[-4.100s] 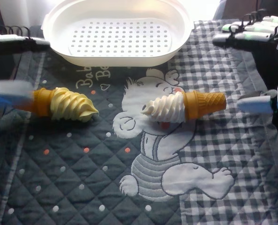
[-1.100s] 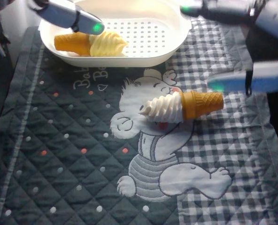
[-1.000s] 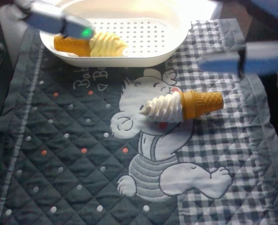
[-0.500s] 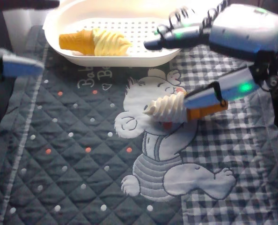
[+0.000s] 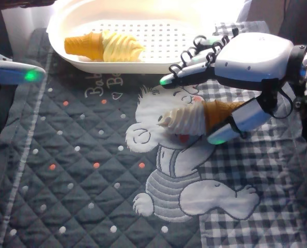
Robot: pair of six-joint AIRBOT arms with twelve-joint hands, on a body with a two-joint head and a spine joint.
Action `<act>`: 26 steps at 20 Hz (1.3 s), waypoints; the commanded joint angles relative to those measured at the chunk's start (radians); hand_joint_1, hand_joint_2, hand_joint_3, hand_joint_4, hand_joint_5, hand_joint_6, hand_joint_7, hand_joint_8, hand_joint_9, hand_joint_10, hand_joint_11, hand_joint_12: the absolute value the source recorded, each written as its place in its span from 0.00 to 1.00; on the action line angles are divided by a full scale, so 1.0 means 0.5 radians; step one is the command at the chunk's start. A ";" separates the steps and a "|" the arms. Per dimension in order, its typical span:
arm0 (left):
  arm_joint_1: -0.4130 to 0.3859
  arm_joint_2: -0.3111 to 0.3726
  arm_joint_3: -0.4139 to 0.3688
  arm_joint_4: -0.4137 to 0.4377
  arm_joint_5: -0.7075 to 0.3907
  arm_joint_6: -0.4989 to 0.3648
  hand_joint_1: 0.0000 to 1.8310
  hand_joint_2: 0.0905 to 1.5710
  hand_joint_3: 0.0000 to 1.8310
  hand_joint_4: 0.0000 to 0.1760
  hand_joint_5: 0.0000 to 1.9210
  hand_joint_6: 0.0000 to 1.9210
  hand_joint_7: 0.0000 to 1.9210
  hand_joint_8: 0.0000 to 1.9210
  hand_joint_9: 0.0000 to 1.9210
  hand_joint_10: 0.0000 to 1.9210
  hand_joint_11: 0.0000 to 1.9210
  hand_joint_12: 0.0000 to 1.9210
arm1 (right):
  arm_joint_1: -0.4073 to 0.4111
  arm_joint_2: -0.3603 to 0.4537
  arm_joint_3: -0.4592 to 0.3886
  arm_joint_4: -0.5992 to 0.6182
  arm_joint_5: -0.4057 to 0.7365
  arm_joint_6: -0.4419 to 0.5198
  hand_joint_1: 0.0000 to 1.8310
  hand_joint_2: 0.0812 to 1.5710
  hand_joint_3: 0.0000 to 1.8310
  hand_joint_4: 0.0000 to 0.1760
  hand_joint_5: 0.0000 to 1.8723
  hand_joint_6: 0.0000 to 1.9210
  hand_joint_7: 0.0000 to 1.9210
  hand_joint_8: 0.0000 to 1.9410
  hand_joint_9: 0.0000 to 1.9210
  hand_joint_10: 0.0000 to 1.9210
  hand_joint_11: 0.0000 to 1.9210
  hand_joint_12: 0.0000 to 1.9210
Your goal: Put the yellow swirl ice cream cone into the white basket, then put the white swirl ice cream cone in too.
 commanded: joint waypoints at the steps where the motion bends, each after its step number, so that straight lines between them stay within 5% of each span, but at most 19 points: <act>1: -0.005 0.000 -0.009 -0.065 -0.260 -0.020 0.50 0.53 0.00 0.00 0.24 0.00 0.27 0.00 0.25 0.00 0.00 0.66 | 0.025 0.003 0.010 0.079 0.106 0.008 0.56 0.49 0.00 0.09 0.22 0.00 0.32 0.00 0.45 0.06 0.28 0.61; 2: 0.004 0.001 -0.011 -0.071 -0.264 -0.020 0.49 0.53 0.00 0.00 0.24 0.00 0.27 0.00 0.26 0.01 0.00 0.67 | 0.025 0.002 0.016 0.075 0.087 0.008 0.55 0.50 0.00 0.00 0.24 0.00 0.38 0.01 0.43 0.23 0.27 0.73; 3: 0.010 0.001 -0.013 -0.075 -0.267 -0.022 0.49 0.53 0.00 0.00 0.24 0.00 0.27 0.00 0.26 0.01 0.00 0.67 | 0.024 0.000 0.020 0.069 0.071 0.008 0.55 0.50 0.00 0.00 0.24 0.00 0.38 0.01 0.43 0.23 0.27 0.73; 5: 0.029 0.001 -0.015 -0.090 -0.282 -0.031 0.48 0.53 0.00 0.00 0.25 0.00 0.28 0.00 0.27 0.01 0.01 0.67 | 0.024 -0.039 0.048 0.044 0.022 0.008 0.56 0.52 0.00 0.00 0.29 0.00 0.46 0.02 0.35 0.56 0.28 0.85; 6: 0.032 0.001 -0.015 -0.093 -0.285 -0.032 0.48 0.53 0.00 0.00 0.25 0.00 0.28 0.00 0.27 0.01 0.01 0.67 | 0.024 -0.052 0.056 0.043 0.016 0.008 0.56 0.52 0.00 0.00 0.29 0.00 0.46 0.02 0.35 0.56 0.28 0.85; 7: 0.034 0.001 -0.016 -0.094 -0.288 -0.033 0.48 0.52 0.00 0.00 0.26 0.00 0.29 0.01 0.28 0.01 0.02 0.67 | 0.024 -0.066 0.061 0.043 0.011 0.008 0.61 0.51 0.00 0.00 0.36 0.00 0.37 0.58 0.35 0.96 0.40 0.99; 8: 0.035 0.001 -0.017 -0.094 -0.293 -0.034 0.48 0.52 0.00 0.00 0.26 0.00 0.29 0.01 0.28 0.01 0.02 0.67 | 0.023 -0.078 0.065 0.044 0.009 0.008 0.61 0.51 0.00 0.00 0.36 0.00 0.37 0.58 0.35 0.96 0.40 0.99; 11: 0.038 0.001 -0.019 -0.097 -0.303 -0.035 0.46 0.53 0.00 0.00 0.26 0.00 0.28 0.00 0.27 0.00 0.00 0.70 | 0.023 -0.108 0.067 0.044 0.005 0.008 0.58 0.51 0.00 0.00 0.38 0.00 0.53 0.13 0.46 0.52 0.35 0.83; 12: 0.040 0.002 -0.019 -0.099 -0.303 -0.035 0.46 0.52 0.00 0.00 0.26 0.00 0.28 0.00 0.28 0.00 0.00 0.70 | 0.023 -0.115 0.065 0.044 0.005 0.008 0.59 0.51 0.00 0.00 0.39 0.00 0.56 0.09 0.47 0.53 0.37 0.83; 14: 0.049 0.002 -0.022 -0.102 -0.303 -0.035 0.47 0.52 0.00 0.00 0.26 0.00 0.28 0.00 0.28 0.00 0.01 0.71 | 0.022 -0.120 0.053 0.030 0.006 0.008 0.59 0.50 0.00 0.00 0.37 0.00 0.49 0.02 0.43 0.36 0.30 0.73; 15: 0.054 0.002 -0.023 -0.104 -0.303 -0.035 0.47 0.52 0.00 0.00 0.26 0.00 0.28 0.00 0.28 0.00 0.01 0.72 | 0.022 -0.121 0.047 0.021 0.006 0.008 0.58 0.50 0.00 0.00 0.36 0.00 0.48 0.01 0.43 0.35 0.30 0.73; 17: 0.061 0.002 -0.024 -0.111 -0.303 -0.035 0.47 0.52 0.00 0.00 0.26 0.00 0.29 0.00 0.29 0.01 0.02 0.72 | 0.022 -0.128 0.044 0.005 0.006 0.008 0.59 0.52 0.00 0.00 0.40 0.00 0.55 0.03 0.44 0.54 0.35 0.81; 18: 0.065 0.002 -0.024 -0.117 -0.303 -0.035 0.47 0.52 0.00 0.00 0.27 0.00 0.29 0.00 0.29 0.01 0.02 0.72 | 0.022 -0.133 0.044 -0.002 0.006 0.008 0.61 0.52 0.00 0.00 0.43 0.00 0.59 0.03 0.48 0.52 0.37 0.78; 19: 0.068 0.002 -0.024 -0.120 -0.304 -0.035 0.47 0.52 0.00 0.00 0.27 0.00 0.29 0.00 0.29 0.01 0.02 0.71 | 0.022 -0.136 0.044 -0.006 0.006 0.012 0.69 0.61 0.00 0.00 0.57 0.22 0.66 0.25 0.56 0.46 0.42 0.77; 20: 0.071 0.002 -0.025 -0.122 -0.304 -0.035 0.47 0.53 0.00 0.00 0.26 0.00 0.29 0.00 0.29 0.01 0.02 0.71 | 0.022 -0.136 0.044 -0.006 0.006 0.019 0.70 0.63 0.00 0.00 0.66 0.14 0.62 0.43 0.59 0.77 0.52 0.95; 21: 0.077 0.002 -0.025 -0.124 -0.304 -0.035 0.47 0.53 0.00 0.00 0.26 0.00 0.29 0.00 0.29 0.01 0.02 0.71 | 0.022 -0.132 0.046 0.004 0.010 0.026 0.71 0.64 0.00 0.00 0.67 0.12 0.61 0.49 0.61 0.95 0.61 0.99; 22: 0.083 0.002 -0.025 -0.128 -0.304 -0.035 0.47 0.53 0.00 0.00 0.26 0.00 0.29 0.00 0.29 0.00 0.02 0.71 | 0.022 -0.124 0.050 0.025 0.034 0.030 0.71 0.64 0.00 0.00 0.67 0.13 0.61 0.48 0.65 0.99 0.67 1.00; 24: 0.087 0.000 -0.025 -0.134 -0.305 -0.035 0.47 0.53 0.00 0.00 0.26 0.00 0.29 0.00 0.29 0.00 0.03 0.70 | 0.022 -0.087 0.056 0.145 0.137 0.035 0.70 0.65 0.00 0.00 0.61 0.25 0.60 0.47 0.58 0.74 0.54 0.96; 26: 0.088 -0.003 -0.025 -0.135 -0.305 -0.035 0.47 0.53 0.00 0.00 0.26 0.00 0.29 0.00 0.30 0.00 0.04 0.68 | 0.022 -0.071 0.070 0.320 0.293 0.036 0.64 0.67 0.00 0.00 0.58 0.41 0.57 0.89 0.61 0.98 0.62 1.00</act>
